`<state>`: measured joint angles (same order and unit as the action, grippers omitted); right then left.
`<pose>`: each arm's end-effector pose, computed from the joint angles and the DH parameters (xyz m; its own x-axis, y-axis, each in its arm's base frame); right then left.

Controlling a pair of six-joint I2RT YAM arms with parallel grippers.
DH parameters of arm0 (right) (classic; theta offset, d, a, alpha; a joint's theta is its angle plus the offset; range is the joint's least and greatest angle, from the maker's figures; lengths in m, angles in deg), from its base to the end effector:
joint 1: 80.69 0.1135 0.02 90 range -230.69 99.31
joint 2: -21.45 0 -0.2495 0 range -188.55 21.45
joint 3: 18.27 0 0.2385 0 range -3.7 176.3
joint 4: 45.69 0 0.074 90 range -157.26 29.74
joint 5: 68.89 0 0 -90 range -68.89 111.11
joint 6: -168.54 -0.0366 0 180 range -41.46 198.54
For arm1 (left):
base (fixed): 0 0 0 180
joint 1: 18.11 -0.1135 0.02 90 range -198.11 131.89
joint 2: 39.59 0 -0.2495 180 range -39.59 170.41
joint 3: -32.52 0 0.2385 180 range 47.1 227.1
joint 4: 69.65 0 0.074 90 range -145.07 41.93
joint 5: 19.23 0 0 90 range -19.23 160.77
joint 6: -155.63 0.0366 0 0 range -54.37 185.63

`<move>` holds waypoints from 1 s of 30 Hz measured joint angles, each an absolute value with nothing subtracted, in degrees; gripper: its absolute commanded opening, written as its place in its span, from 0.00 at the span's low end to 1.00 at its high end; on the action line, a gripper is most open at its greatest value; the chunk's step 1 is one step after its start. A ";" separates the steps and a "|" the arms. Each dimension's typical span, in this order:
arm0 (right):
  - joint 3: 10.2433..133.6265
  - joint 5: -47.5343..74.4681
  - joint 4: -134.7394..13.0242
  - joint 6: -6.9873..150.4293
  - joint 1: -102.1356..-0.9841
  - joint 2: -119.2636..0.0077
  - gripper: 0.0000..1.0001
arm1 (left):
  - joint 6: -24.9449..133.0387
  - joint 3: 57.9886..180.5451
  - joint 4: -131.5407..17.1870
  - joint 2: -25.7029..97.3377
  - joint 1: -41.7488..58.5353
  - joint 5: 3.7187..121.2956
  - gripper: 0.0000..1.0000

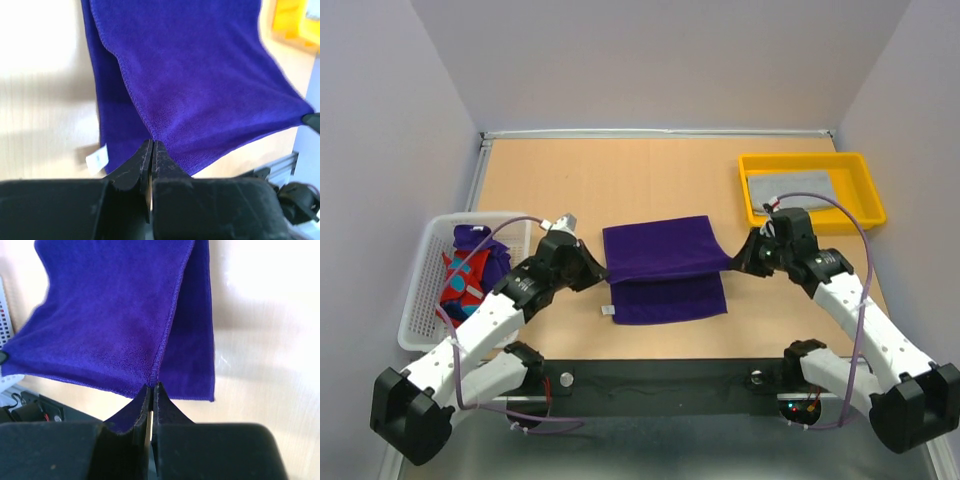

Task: Fold and stack the towels
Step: Fold the towel

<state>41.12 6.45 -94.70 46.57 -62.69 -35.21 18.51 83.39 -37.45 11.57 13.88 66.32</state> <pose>0.1842 0.0696 0.2542 -0.8295 0.2691 -0.4895 -0.0308 0.8529 0.5211 0.1641 -0.1058 0.2473 -0.7377 -0.4006 -0.5434 0.0633 0.7603 -0.6464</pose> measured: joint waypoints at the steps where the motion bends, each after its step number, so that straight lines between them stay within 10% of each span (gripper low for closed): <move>1: 40.51 6.32 -95.22 46.48 -62.69 -33.83 0.00 | 18.14 82.47 -37.03 10.78 14.45 66.01 0.00; 16: 27.20 6.61 -98.57 42.83 -62.67 -32.35 0.11 | 13.44 66.04 -45.03 15.59 18.91 61.71 0.03; 25: 27.20 8.29 -98.65 42.29 -62.69 -36.15 0.49 | 12.46 65.18 -50.49 18.04 19.76 60.81 0.51; 30: 27.20 9.56 -98.74 42.02 -62.69 -33.51 0.51 | 12.22 65.16 -48.77 13.29 20.07 61.64 0.68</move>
